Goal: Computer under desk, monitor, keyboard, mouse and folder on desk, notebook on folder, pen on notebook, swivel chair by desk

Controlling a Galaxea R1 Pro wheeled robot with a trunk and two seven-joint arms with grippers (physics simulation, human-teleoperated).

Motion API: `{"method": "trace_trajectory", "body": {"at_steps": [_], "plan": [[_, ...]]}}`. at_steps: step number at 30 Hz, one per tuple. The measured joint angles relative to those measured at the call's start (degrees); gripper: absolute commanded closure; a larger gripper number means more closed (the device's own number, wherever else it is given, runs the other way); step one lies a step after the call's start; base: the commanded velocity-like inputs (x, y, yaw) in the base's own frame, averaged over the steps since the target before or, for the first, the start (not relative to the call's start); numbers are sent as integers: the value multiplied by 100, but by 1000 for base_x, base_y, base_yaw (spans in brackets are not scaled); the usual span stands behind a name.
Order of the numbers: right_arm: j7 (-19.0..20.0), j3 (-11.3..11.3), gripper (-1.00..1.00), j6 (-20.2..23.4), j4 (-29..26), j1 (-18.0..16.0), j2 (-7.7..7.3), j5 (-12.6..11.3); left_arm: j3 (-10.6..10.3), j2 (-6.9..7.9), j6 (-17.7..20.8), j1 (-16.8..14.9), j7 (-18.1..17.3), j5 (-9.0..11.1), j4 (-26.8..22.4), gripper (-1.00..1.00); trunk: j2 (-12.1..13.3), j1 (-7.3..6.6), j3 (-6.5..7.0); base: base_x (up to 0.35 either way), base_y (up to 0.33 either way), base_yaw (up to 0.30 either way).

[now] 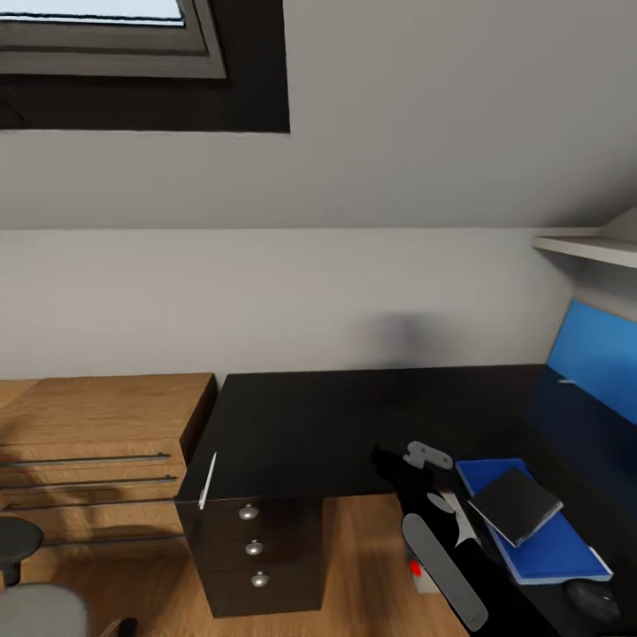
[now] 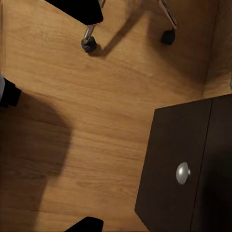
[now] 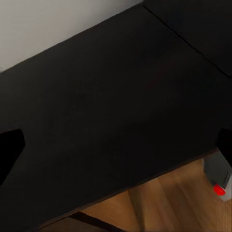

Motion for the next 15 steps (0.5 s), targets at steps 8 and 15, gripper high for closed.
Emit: {"method": "trace_trajectory", "body": {"at_steps": [8,15], "plan": [[2,3,-100,-16,-5,0,0,-6,15,4,0,-1,1,7,4,-100,0,0,-51,0,0,215],[2,1,-100,-17,-3,0,0,-13,28,13,0,-1,-1,68,7,-100,0,0,-96,0,0,215]]}}
